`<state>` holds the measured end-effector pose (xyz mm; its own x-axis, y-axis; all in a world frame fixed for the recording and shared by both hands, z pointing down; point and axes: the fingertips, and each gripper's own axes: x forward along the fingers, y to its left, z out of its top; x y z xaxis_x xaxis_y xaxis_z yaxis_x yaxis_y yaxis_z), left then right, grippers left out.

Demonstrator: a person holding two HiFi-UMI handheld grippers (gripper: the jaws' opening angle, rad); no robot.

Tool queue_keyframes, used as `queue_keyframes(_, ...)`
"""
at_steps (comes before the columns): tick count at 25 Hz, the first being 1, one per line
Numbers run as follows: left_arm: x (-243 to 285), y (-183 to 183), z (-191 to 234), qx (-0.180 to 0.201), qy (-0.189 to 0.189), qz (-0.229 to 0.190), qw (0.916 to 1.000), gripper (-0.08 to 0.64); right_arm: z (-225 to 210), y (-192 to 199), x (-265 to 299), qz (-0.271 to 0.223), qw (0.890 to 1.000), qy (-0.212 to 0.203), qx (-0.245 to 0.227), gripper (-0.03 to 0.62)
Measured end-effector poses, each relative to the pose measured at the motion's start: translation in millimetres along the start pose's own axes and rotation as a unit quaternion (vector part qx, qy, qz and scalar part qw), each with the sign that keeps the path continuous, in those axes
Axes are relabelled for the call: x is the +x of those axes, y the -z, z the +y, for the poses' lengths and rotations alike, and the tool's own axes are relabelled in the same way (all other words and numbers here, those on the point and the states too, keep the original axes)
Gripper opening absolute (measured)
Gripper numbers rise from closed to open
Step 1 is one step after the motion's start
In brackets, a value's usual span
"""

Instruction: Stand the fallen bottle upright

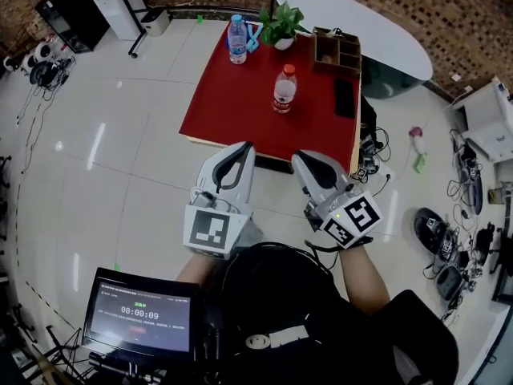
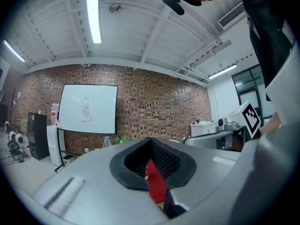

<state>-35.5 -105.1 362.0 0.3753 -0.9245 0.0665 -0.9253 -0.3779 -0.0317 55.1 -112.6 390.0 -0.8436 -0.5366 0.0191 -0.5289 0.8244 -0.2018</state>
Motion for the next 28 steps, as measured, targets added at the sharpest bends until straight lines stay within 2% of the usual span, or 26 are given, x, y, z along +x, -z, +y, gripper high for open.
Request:
queue_keyframes(5,-16.6,-5.1,-72.1,0.009,0.006,-0.002,0.9999,0.005,12.1,5.6,-69.6,-0.011,1.000,-0.009,0.003,0.003)
queue_keyframes(10,-51.3,-8.1,-139.6,0.030,-0.007,-0.002,0.9995,0.005,39.2,15.8,-133.7,-0.020,0.999,-0.035,0.018,0.003)
queue_keyframes(13,-71.8,-9.8,-165.7,0.039,-0.018,0.003,0.9991,0.005,60.4,20.3,-157.9,-0.026,0.998,-0.050,0.023,0.003)
queue_keyframes(17,-93.3,-15.8,-191.7,0.054,-0.017,0.012,0.9983,0.005,81.7,7.9,-179.8,-0.045,0.997,-0.062,0.025,0.003)
queue_keyframes(22,-111.7,-22.2,-195.1,0.054,-0.010,0.004,0.9985,0.005,103.1,-5.6,-183.5,-0.058,0.996,-0.060,0.024,0.003)
queue_keyframes(28,-144.1,-15.9,-164.8,0.031,-0.008,-0.005,0.9995,0.005,140.3,16.9,-158.8,-0.018,0.999,-0.033,0.012,0.003)
